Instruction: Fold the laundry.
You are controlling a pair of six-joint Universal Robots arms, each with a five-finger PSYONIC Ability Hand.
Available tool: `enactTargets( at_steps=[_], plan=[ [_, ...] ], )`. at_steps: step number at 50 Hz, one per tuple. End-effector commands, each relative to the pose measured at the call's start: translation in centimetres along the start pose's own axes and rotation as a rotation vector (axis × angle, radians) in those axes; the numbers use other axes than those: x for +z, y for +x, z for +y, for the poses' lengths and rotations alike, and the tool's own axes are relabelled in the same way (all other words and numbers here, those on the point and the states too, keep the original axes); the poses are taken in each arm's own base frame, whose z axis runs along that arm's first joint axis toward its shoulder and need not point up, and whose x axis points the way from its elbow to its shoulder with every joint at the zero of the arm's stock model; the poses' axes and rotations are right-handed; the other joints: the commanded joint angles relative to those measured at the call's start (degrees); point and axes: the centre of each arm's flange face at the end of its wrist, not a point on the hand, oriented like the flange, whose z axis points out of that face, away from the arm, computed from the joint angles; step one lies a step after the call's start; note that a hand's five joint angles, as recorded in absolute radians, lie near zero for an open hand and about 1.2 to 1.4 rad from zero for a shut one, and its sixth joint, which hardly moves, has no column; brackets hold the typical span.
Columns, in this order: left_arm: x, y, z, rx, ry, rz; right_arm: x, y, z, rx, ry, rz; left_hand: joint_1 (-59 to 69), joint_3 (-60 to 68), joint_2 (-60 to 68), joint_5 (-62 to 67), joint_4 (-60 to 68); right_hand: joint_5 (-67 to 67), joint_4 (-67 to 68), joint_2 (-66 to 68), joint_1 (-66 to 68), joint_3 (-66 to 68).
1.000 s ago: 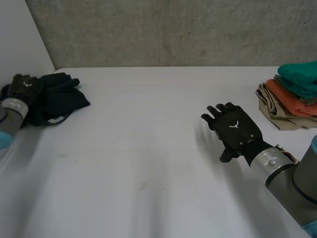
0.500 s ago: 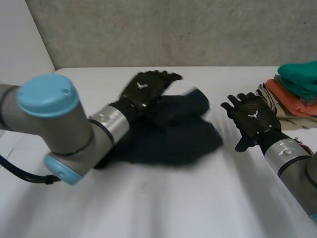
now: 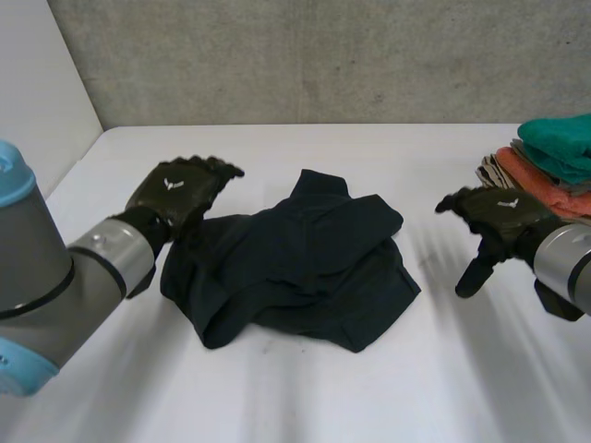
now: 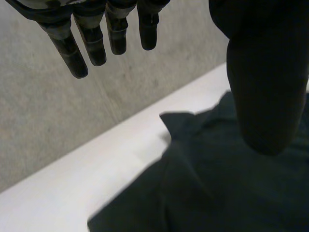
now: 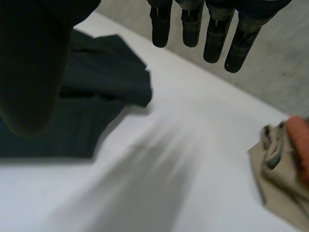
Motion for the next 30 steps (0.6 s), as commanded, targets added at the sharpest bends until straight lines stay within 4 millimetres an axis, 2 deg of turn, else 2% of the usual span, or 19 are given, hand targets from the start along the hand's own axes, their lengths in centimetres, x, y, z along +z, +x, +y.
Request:
enactTargets(
  at_steps=[1,4,7,11,13,14,18,21,22,25,27,29,30],
  plan=[
    [-1.2,2.1,2.2,0.056,-0.065,0.063,1.2,-3.8,2.6,-0.031,-0.092,-0.117,-0.39,-1.25,-0.78,-1.90,-0.66,-3.94,-3.52,-2.60,-1.29,-2.36],
    [-0.9,3.8,3.1,0.067,-0.074,0.114,1.2,-6.3,3.0,-0.064,-0.063,-0.175,2.80,1.94,2.41,1.29,2.53,-3.94,-3.52,-2.60,-1.29,-2.36],
    [0.0,5.8,4.1,0.081,-0.074,0.164,1.8,-7.5,3.6,-0.077,-0.026,-0.193,4.98,4.12,4.59,3.47,4.71,-1.85,-1.43,-0.51,0.80,-0.27],
    [1.3,7.0,4.2,0.113,-0.044,0.154,2.7,-8.5,4.5,-0.081,0.002,-0.200,11.20,10.34,10.80,9.69,10.93,-1.34,-0.91,0.01,1.31,0.25],
    [1.9,6.9,4.4,0.125,-0.043,0.124,2.8,-9.2,4.7,-0.084,0.015,-0.214,11.89,11.03,11.49,10.38,11.62,-1.00,-0.58,0.34,1.65,0.59],
    [2.2,6.8,4.5,0.132,-0.045,0.112,2.8,-10.3,5.0,-0.094,0.022,-0.240,12.22,11.37,11.83,10.72,11.95,-1.00,-0.57,0.35,1.65,0.59],
    [4.1,6.8,5.9,0.209,-0.082,0.064,3.2,-12.0,6.1,-0.115,0.018,-0.271,15.40,14.54,15.01,13.89,15.13,-0.16,0.26,1.18,2.48,1.42],
    [4.8,6.8,6.7,0.260,-0.097,0.051,3.7,-12.2,6.6,-0.128,0.011,-0.248,21.62,20.76,21.23,20.11,21.35,0.85,1.27,2.19,3.50,2.43],
    [5.1,7.0,7.1,0.293,-0.103,0.048,4.1,-12.3,7.0,-0.137,0.004,-0.231,31.14,30.28,30.75,29.63,30.87,3.52,3.94,4.86,6.16,5.10],
    [5.3,7.4,7.3,0.336,-0.102,0.046,4.7,-12.4,7.2,-0.148,0.008,-0.205,46.33,45.47,45.93,44.82,46.06,13.76,14.18,15.10,16.41,15.34],
    [5.5,7.3,7.1,0.357,-0.096,0.033,5.2,-12.4,7.3,-0.151,0.009,-0.186,59.62,58.76,59.23,58.11,59.35,34.40,34.83,35.75,37.05,35.99],
    [5.6,7.0,6.7,0.358,-0.090,0.018,5.5,-12.2,7.2,-0.152,0.015,-0.171,67.19,66.34,66.80,65.69,66.92,63.26,63.69,64.61,65.91,64.85],
    [5.5,7.0,6.5,0.358,-0.081,0.013,5.6,-11.9,6.6,-0.150,0.042,-0.154,68.71,67.85,68.32,67.20,68.44,66.03,66.45,67.37,68.68,67.62]
  ],
)
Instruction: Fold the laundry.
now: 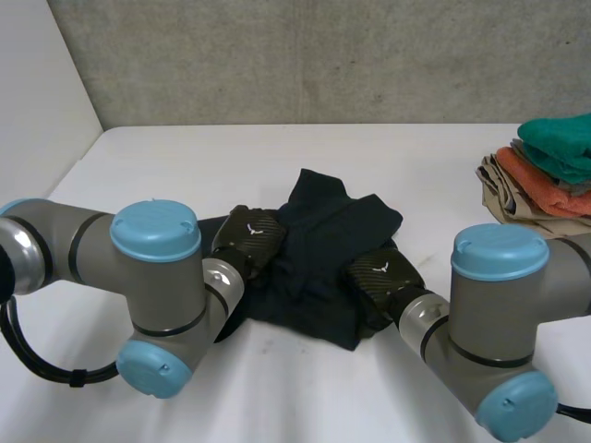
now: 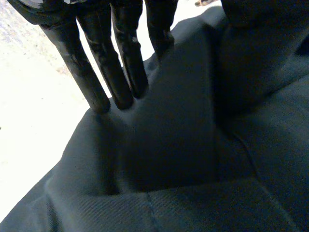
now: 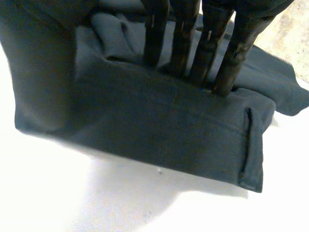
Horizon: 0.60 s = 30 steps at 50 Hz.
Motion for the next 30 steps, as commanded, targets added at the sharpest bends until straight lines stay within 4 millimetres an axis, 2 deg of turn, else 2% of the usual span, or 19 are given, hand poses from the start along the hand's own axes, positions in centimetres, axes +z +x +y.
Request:
enactTargets(
  at_steps=[1,3,4,7,8,11,13,15,16,21,22,26,29,30],
  plan=[
    [0.2,-0.3,-0.7,0.050,0.016,-0.039,1.2,1.1,-0.4,-0.014,0.035,0.081,23.73,24.60,24.38,25.92,24.37,47.40,46.68,46.30,51.15,46.52],
    [-0.1,-0.7,-1.5,0.049,0.033,-0.056,1.2,1.4,-0.9,-0.024,0.064,0.095,23.73,24.60,24.38,25.92,24.37,47.40,46.68,46.30,51.15,46.52],
    [-0.7,-1.6,-3.1,0.044,0.070,-0.085,1.0,1.7,-1.6,-0.038,0.092,0.110,23.73,24.60,24.38,25.92,24.37,47.40,46.68,46.30,51.15,46.52],
    [-2.1,-3.1,-5.6,0.029,0.135,-0.126,0.0,2.5,-3.8,-0.079,0.157,0.143,23.73,24.60,24.38,25.92,24.37,47.40,46.68,46.30,51.15,46.52],
    [-2.9,-3.9,-7.1,0.006,0.176,-0.151,-0.9,3.1,-5.4,-0.119,0.200,0.168,23.73,24.60,24.38,25.92,24.37,47.40,46.68,46.30,51.15,46.52],
    [-4.1,-5.1,-8.9,-0.046,0.232,-0.178,-1.9,4.5,-7.2,-0.179,0.249,0.220,23.73,24.60,24.38,25.92,24.37,47.40,46.68,46.30,51.15,46.52],
    [-5.1,-6.5,-10.3,-0.118,0.278,-0.204,-2.6,6.2,-8.6,-0.238,0.281,0.281,23.73,24.60,24.38,25.92,24.37,47.40,46.68,46.30,51.15,46.52],
    [-5.7,-7.7,-11.0,-0.172,0.307,-0.227,-2.9,6.9,-9.3,-0.275,0.296,0.307,23.73,24.60,24.38,25.92,24.37,47.40,46.68,46.30,51.15,46.52],
    [-6.2,-8.8,-11.6,-0.223,0.333,-0.246,-3.2,7.5,-10.4,-0.309,0.320,0.338,23.73,24.60,24.38,25.92,24.37,47.40,46.68,46.30,51.15,46.52],
    [-6.7,-11.1,-11.7,-0.346,0.363,-0.285,-4.1,8.8,-13.3,-0.363,0.388,0.393,23.73,24.60,24.38,25.92,24.37,47.40,46.68,46.30,51.15,46.52],
    [-6.7,-11.7,-11.4,-0.373,0.363,-0.300,-4.2,9.1,-14.3,-0.371,0.412,0.408,23.73,24.60,24.38,25.92,24.37,47.40,46.68,46.30,51.15,46.52],
    [-6.4,-12.8,-10.2,-0.440,0.338,-0.324,-4.1,10.2,-16.0,-0.379,0.453,0.437,23.73,24.60,24.38,25.92,24.37,47.40,46.68,46.30,51.15,46.52],
    [-6.2,-12.5,-9.4,-0.478,0.317,-0.312,-3.2,10.5,-16.1,-0.382,0.451,0.432,22.74,23.61,23.39,24.93,23.38,47.40,46.68,46.30,51.15,46.52],
    [-6.0,-12.3,-8.8,-0.495,0.301,-0.304,-2.2,10.2,-15.8,-0.384,0.447,0.409,22.58,23.44,23.22,24.77,23.22,47.40,46.68,46.30,51.15,46.52]
  ],
)
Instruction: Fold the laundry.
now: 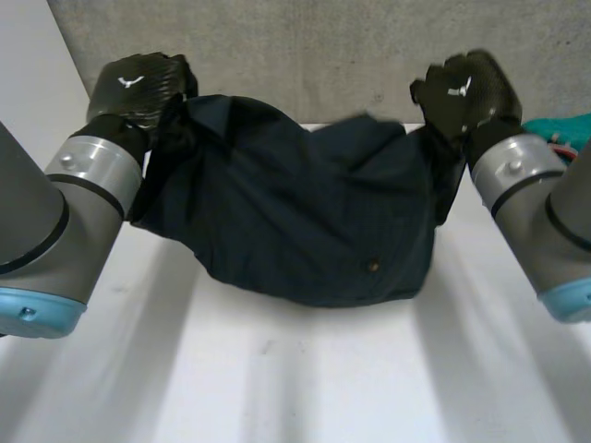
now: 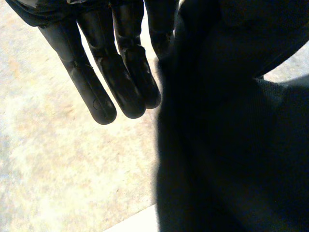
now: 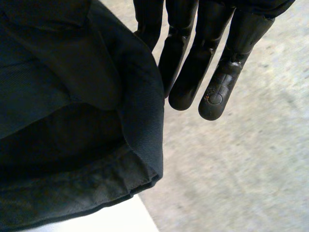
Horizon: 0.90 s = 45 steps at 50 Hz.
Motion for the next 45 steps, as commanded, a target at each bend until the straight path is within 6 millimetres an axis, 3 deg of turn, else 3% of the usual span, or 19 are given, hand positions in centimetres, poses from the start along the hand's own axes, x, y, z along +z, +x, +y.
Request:
enactTargets(
  at_steps=[1,3,7,9,10,11,12,15,18,21,24,27,31,34,37,38,42,45],
  plan=[
    [0.1,-1.3,2.4,-0.106,-0.074,-0.033,2.8,-0.4,0.1,-0.002,0.035,-0.012,14.38,10.40,10.14,11.65,9.97,14.61,12.11,12.64,23.13,12.31],
    [0.0,-1.3,3.2,-0.115,-0.095,-0.025,3.5,-1.1,0.8,-0.002,0.037,-0.035,14.38,10.40,10.14,11.65,9.96,14.61,12.11,12.64,23.13,12.31],
    [0.3,-0.8,7.0,-0.121,-0.193,-0.008,5.2,-2.9,2.6,0.007,0.057,-0.090,13.88,9.90,9.64,11.15,9.46,14.61,12.11,12.64,23.13,12.31],
    [0.7,-0.5,8.9,-0.118,-0.242,-0.003,6.8,-4.2,4.4,0.004,0.065,-0.092,1.16,-2.82,-3.08,-1.57,-3.26,14.61,12.11,12.64,23.13,12.31],
    [0.8,-0.7,9.4,-0.117,-0.252,-0.007,7.2,-4.6,5.0,0.004,0.067,-0.089,-8.56,-12.55,-12.80,-11.30,-12.98,8.17,5.67,6.20,16.69,5.88],
    [1.0,-0.7,9.9,-0.116,-0.262,-0.012,7.6,-4.9,5.5,0.005,0.069,-0.081,-20.32,-24.30,-24.56,-23.05,-24.74,-11.21,-13.71,-13.18,-2.69,-13.50],
    [1.3,-0.7,10.6,-0.116,-0.276,-0.012,8.3,-5.4,6.4,0.002,0.062,-0.074,-38.42,-42.40,-42.66,-41.16,-42.84,-55.39,-57.89,-57.36,-46.87,-57.69],
    [1.8,-0.8,11.1,-0.112,-0.282,-0.016,9.1,-5.6,7.3,0.000,0.040,-0.034,-53.37,-57.35,-57.61,-56.11,-57.79,-55.39,-57.89,-57.36,-46.87,-57.69],
    [2.2,-1.5,11.2,-0.111,-0.276,-0.034,9.0,-4.8,6.7,0.011,0.033,0.006,-53.91,-57.89,-58.15,-56.65,-58.33,-55.39,-57.89,-57.36,-46.87,-57.69],
    [2.2,-2.7,9.8,-0.101,-0.236,-0.061,7.9,-3.3,5.2,0.028,0.027,0.045,-53.75,-57.73,-57.98,-56.48,-58.16,-55.39,-57.89,-57.36,-46.87,-57.69],
    [1.1,-3.4,7.1,-0.093,-0.170,-0.074,5.9,-1.8,3.5,0.066,0.026,0.053,-52.40,-56.39,-56.64,-55.14,-56.82,-55.39,-57.89,-57.36,-46.87,-57.69],
    [-0.5,-3.1,5.6,-0.060,-0.129,-0.045,3.3,-1.2,2.5,0.107,-0.010,0.000,-48.22,-52.20,-52.46,-50.95,-52.63,-55.39,-57.89,-57.36,-46.87,-57.69],
    [-3.3,-2.2,5.4,0.063,-0.137,0.061,-0.2,-1.0,2.8,0.154,-0.137,-0.131,-41.51,-45.49,-45.75,-44.25,-45.93,-53.49,-56.00,-55.47,-44.97,-55.79],
    [-5.3,-1.4,6.3,0.174,-0.168,0.139,-3.0,-1.7,4.0,0.205,-0.286,-0.271,-33.91,-37.89,-38.15,-36.64,-38.33,-37.39,-39.89,-39.36,-28.87,-39.69],
    [-7.6,-0.6,8.3,0.325,-0.224,0.237,-5.1,-2.8,5.0,0.247,-0.394,-0.392,-30.05,-34.03,-34.29,-32.78,-34.46,-29.26,-31.77,-31.23,-20.74,-31.56],
    [-8.7,-0.2,9.4,0.388,-0.263,0.280,-6.4,-3.6,5.4,0.285,-0.447,-0.473,-27.86,-31.84,-32.10,-30.60,-32.28,-20.58,-23.08,-22.55,-12.05,-22.87],
    [-10.0,-0.4,11.0,0.484,-0.359,0.316,-8.7,-5.2,6.1,0.340,-0.531,-0.593,-20.65,-24.63,-24.89,-23.38,-25.06,-9.76,-12.26,-11.73,-1.24,-12.06],
    [-10.1,-0.6,12.8,0.478,-0.455,0.325,-9.1,-6.0,6.8,0.350,-0.538,-0.613,-19.60,-23.58,-23.84,-22.33,-24.01,-7.20,-9.70,-9.17,1.32,-9.50]
  ],
)
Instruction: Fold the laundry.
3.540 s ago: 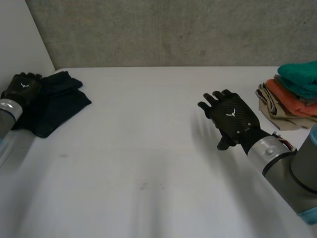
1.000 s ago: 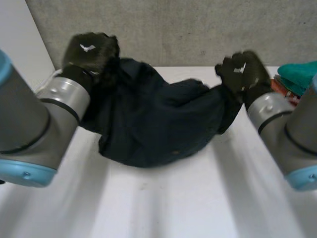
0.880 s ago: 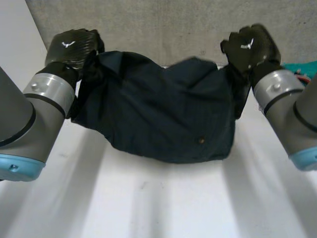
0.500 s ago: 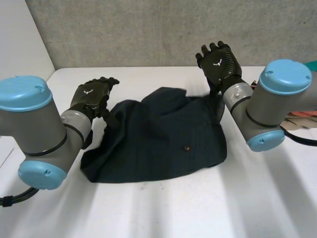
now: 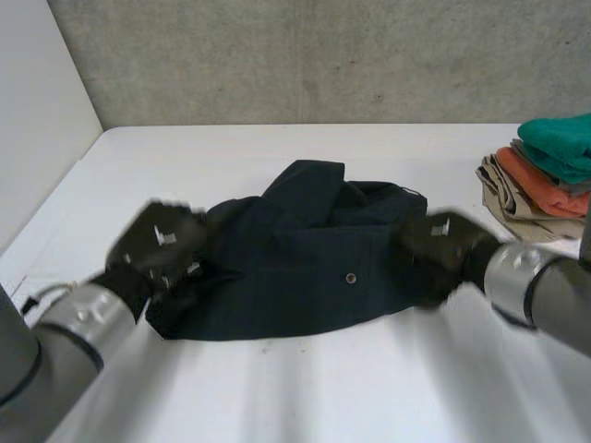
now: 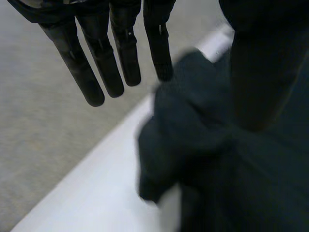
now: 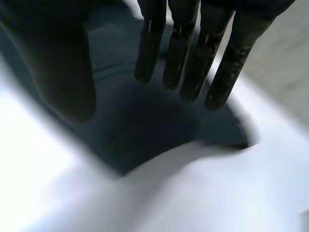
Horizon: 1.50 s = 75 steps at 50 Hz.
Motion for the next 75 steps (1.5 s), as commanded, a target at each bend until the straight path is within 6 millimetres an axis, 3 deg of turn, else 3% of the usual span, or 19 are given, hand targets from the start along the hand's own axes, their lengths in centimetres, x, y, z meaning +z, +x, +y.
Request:
enactTargets(
  at_steps=[1,5,10,20,29,37,41,45,46,48,51,54,56,61,62,68,70,71,75],
  plan=[
    [-0.3,1.6,4.1,0.091,-0.204,0.096,-0.2,-2.5,3.0,0.059,-0.101,-0.146,10.42,11.05,10.76,10.97,10.82,14.33,12.72,12.38,18.88,12.64],
    [1.0,0.9,5.4,0.079,-0.281,0.076,2.1,-2.6,4.2,0.047,-0.067,-0.135,3.71,4.34,4.05,4.26,4.11,7.79,6.17,5.83,12.33,6.09],
    [2.9,0.0,6.6,0.078,-0.322,0.025,4.8,-0.7,3.9,-0.007,0.040,0.002,-13.75,-13.11,-13.40,-13.19,-13.34,-18.93,-20.54,-20.88,-14.38,-20.62],
    [6.1,-0.7,8.3,0.084,-0.303,-0.012,9.2,-0.8,4.7,-0.058,0.097,0.076,-13.30,-12.67,-12.96,-12.75,-12.90,-21.50,-23.12,-23.46,-16.96,-23.20],
    [8.0,-1.3,8.3,0.110,-0.229,-0.058,11.5,-1.0,4.4,-0.076,0.132,0.083,-8.26,-7.63,-7.92,-7.71,-7.86,-19.82,-21.43,-21.78,-15.28,-21.52],
    [9.4,-1.3,9.2,0.116,-0.230,-0.055,13.2,-1.3,4.4,-0.092,0.153,0.110,-2.88,-2.24,-2.53,-2.32,-2.47,-9.90,-11.52,-11.86,-5.36,-11.60],
    [10.1,-1.3,9.8,0.115,-0.236,-0.053,14.1,-1.0,4.6,-0.097,0.161,0.135,6.86,7.49,7.20,7.41,7.26,3.01,1.40,1.05,7.55,1.31],
    [10.5,-1.6,9.8,0.115,-0.229,-0.061,14.9,-0.5,4.4,-0.104,0.187,0.171,28.88,29.51,29.23,29.43,29.28,23.86,22.25,21.91,28.41,22.17],
    [10.5,-1.7,9.7,0.117,-0.224,-0.066,15.1,-0.3,4.1,-0.107,0.201,0.183,37.41,38.04,37.76,37.96,37.81,36.51,34.90,34.56,41.06,34.82],
    [10.6,-1.7,9.4,0.119,-0.215,-0.068,15.2,-0.1,3.9,-0.110,0.210,0.193,45.55,46.18,45.89,46.10,45.95,36.64,35.03,34.68,41.19,34.95],
    [10.4,-2.3,8.0,0.128,-0.183,-0.094,15.0,0.3,3.2,-0.110,0.221,0.212,45.72,46.35,46.06,46.27,46.12,36.64,35.03,34.68,41.19,34.95],
    [9.8,-3.6,4.7,0.132,-0.106,-0.146,13.9,1.0,1.1,-0.111,0.268,0.232,45.72,46.35,46.06,46.27,46.12,36.64,35.03,34.68,41.19,34.95],
    [9.1,-4.7,1.8,0.134,-0.027,-0.187,11.4,2.2,-2.6,-0.117,0.347,0.270,45.72,46.35,46.06,46.27,46.12,36.64,35.03,34.68,41.19,34.95],
    [7.6,-6.5,-4.8,0.101,0.147,-0.249,7.0,3.9,-8.0,-0.138,0.431,0.316,45.72,46.35,46.06,46.27,46.12,36.64,35.03,34.68,41.19,34.95],
    [7.2,-6.9,-5.9,0.089,0.171,-0.258,4.9,4.4,-10.1,-0.146,0.466,0.333,45.72,46.35,46.06,46.27,46.12,36.64,35.03,34.68,41.19,34.95],
    [3.2,-10.3,-14.6,0.014,0.371,-0.333,-3.0,6.0,-17.5,-0.188,0.648,0.424,45.72,46.35,46.06,46.27,46.12,36.64,35.03,34.68,41.19,34.95],
    [1.9,-11.1,-16.7,0.003,0.431,-0.358,-4.6,6.2,-18.8,-0.198,0.695,0.449,45.72,46.35,46.06,46.27,46.12,36.64,35.03,34.68,41.19,34.95],
    [0.8,-11.6,-18.5,-0.003,0.490,-0.376,-6.5,6.2,-20.2,-0.210,0.748,0.473,45.72,46.35,46.06,46.27,46.12,36.64,35.03,34.68,41.19,34.95],
    [-1.9,-12.8,-21.8,-0.007,0.605,-0.420,-9.5,6.3,-22.1,-0.223,0.826,0.512,45.72,46.35,46.06,46.27,46.12,36.64,35.03,34.68,41.19,34.95]
  ],
)
